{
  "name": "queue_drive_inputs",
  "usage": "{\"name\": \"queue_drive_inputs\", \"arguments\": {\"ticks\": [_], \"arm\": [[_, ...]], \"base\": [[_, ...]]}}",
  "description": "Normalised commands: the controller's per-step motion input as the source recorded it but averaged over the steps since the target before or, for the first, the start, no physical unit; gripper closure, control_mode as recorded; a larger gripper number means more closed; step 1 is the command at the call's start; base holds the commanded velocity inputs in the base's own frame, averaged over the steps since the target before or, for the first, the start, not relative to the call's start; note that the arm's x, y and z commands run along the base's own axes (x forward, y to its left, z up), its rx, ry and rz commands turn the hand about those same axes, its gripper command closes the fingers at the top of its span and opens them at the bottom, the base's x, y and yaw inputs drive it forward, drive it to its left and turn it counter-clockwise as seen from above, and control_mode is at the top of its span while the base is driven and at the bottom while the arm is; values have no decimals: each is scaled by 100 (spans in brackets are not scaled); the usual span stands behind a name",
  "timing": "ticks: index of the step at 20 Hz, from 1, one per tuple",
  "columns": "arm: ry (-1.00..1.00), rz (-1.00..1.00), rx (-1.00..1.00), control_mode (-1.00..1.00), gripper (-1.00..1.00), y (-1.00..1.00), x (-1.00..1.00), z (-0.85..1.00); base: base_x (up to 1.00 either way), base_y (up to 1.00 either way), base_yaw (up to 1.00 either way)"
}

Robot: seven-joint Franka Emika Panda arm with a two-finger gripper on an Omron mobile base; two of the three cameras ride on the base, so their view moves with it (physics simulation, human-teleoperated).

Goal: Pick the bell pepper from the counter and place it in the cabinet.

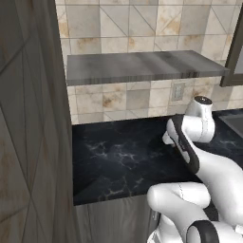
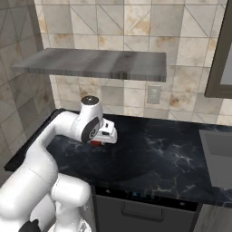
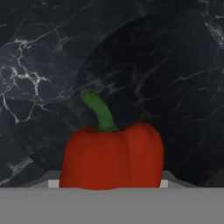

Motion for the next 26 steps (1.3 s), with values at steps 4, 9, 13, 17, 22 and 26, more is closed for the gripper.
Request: {"name": "queue_drive_inputs", "arguments": {"ticks": [4, 9, 13, 17, 22, 26], "arm": [[-8, 0, 1, -100, 100, 0, -56, 100], [-8, 0, 0, -100, 100, 0, -32, 100], [-11, -2, 0, -100, 100, 0, -37, 100], [-10, -2, 0, -100, 100, 0, -28, 100], [-19, -1, 0, -100, 100, 0, -12, 82], [-28, 0, 0, -100, 100, 0, 0, 60]], "base": [[0, 0, 0], [0, 0, 0], [0, 0, 0], [0, 0, 0], [0, 0, 0], [0, 0, 0]]}}
